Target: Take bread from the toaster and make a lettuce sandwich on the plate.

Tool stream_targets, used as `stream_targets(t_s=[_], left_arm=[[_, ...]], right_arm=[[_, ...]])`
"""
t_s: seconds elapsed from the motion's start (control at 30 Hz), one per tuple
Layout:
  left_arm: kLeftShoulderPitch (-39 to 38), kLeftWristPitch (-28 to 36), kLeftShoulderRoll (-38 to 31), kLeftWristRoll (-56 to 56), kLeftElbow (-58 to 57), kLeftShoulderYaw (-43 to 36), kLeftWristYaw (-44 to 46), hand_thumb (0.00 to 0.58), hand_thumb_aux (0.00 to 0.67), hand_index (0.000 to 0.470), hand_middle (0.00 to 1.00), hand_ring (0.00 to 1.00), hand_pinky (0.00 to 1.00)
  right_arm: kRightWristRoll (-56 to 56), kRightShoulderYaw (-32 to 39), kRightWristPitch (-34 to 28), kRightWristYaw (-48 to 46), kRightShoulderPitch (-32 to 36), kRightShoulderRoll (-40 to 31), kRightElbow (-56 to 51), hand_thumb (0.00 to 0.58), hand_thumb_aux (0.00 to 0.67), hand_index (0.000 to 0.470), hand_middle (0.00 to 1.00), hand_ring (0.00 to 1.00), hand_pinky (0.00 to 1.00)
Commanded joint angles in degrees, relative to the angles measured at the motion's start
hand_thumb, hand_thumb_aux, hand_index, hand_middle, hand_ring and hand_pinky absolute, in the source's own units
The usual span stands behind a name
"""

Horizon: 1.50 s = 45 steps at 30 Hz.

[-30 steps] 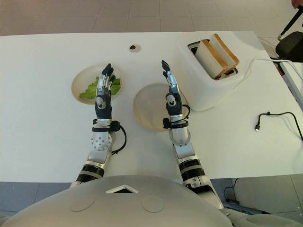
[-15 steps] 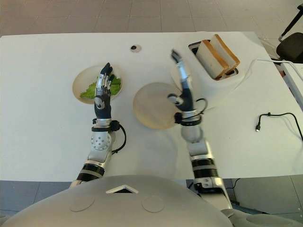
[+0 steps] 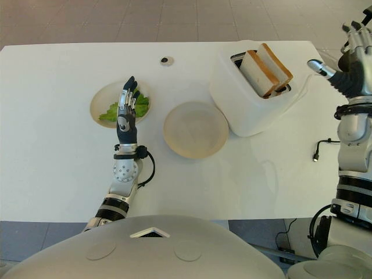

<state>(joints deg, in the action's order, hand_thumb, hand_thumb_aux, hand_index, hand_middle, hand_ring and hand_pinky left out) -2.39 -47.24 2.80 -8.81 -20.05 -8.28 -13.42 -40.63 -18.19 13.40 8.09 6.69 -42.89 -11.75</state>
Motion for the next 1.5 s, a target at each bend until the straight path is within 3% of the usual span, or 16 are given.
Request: stream_targets(t_s=[0.03, 0.37, 0.4, 0.43, 0.47, 0.77, 0.97, 1.07, 1.2, 1.3, 1.5], left_arm=[[-0.08, -0.70, 1.15, -1.19, -2.19, 0.30, -0.18, 0.000, 0.000, 0.000, 0.00, 0.00, 0.00], [-0.19, -0.96, 1.30, -1.90, -1.78, -0.04, -0.43, 0.000, 0.000, 0.000, 0.00, 0.00, 0.00], [-0.22, -1.00, 1.31, -1.95, -1.74, -0.09, -0.44, 0.000, 0.000, 0.000, 0.00, 0.00, 0.00], [-0.26, -1.05, 1.30, -2.01, -1.77, -0.14, -0.49, 0.000, 0.000, 0.000, 0.00, 0.00, 0.00], [-0.31, -1.09, 1.29, -2.03, -1.83, -0.16, -0.53, 0.000, 0.000, 0.000, 0.00, 0.00, 0.00], [-0.76, -1.36, 1.51, -2.93, -2.43, -0.49, -1.28, 0.000, 0.000, 0.000, 0.00, 0.00, 0.00], [-0.53, -1.60, 1.11, -3.22, -2.31, 0.17, -2.19, 0.000, 0.000, 0.000, 0.00, 0.00, 0.00], [-0.14, -1.45, 0.43, -3.12, -1.74, 1.13, -2.72, 0.000, 0.000, 0.000, 0.00, 0.00, 0.00], [0.63, 1.14, -1.30, -8.02, 0.33, 4.50, -7.38, 0.000, 0.000, 0.000, 0.00, 0.00, 0.00], [1.72, 6.05, -3.83, -17.01, 1.48, 7.41, -14.65, 0.000, 0.000, 0.000, 0.00, 0.00, 0.00], [4.19, 19.22, -13.04, -34.76, -0.71, 8.04, -25.18, 0.000, 0.000, 0.000, 0.00, 0.00, 0.00]], right_arm=[[-0.99, 5.72, -0.44, -0.88, 1.10, -0.97, -3.45, 0.000, 0.000, 0.000, 0.00, 0.00, 0.00], [0.12, 9.33, -1.25, -1.97, -2.31, -2.22, 1.49, 0.000, 0.000, 0.000, 0.00, 0.00, 0.00], [0.19, 9.04, -1.33, -1.62, -2.50, -2.27, 2.37, 0.100, 0.060, 0.042, 0.11, 0.11, 0.11], [0.25, 8.63, -1.43, -1.02, -2.56, -2.14, 3.48, 0.493, 0.410, 0.288, 0.65, 0.65, 0.65], [0.28, 8.42, -1.53, -0.64, -2.56, -1.96, 4.45, 0.580, 0.670, 0.470, 1.00, 1.00, 1.00], [0.82, 6.72, -1.06, 5.97, -1.93, 0.23, 10.59, 0.580, 0.670, 0.470, 1.00, 1.00, 1.00], [9.92, 0.78, 8.88, 15.08, -1.37, 6.17, 26.82, 0.580, 0.670, 0.470, 1.00, 1.00, 1.00], [28.79, 9.93, 11.92, 3.42, -5.58, 8.82, 34.45, 0.580, 0.670, 0.470, 1.00, 1.00, 1.00], [50.77, 22.21, 7.80, -13.22, -10.52, 12.02, 34.47, 0.580, 0.670, 0.470, 1.00, 1.00, 1.00], [53.02, 24.12, 5.13, -19.63, -11.81, 12.62, 28.65, 0.580, 0.670, 0.470, 1.00, 1.00, 1.00], [45.45, 24.08, 3.82, -24.63, -12.32, 11.95, 16.74, 0.580, 0.670, 0.470, 1.00, 1.00, 1.00]])
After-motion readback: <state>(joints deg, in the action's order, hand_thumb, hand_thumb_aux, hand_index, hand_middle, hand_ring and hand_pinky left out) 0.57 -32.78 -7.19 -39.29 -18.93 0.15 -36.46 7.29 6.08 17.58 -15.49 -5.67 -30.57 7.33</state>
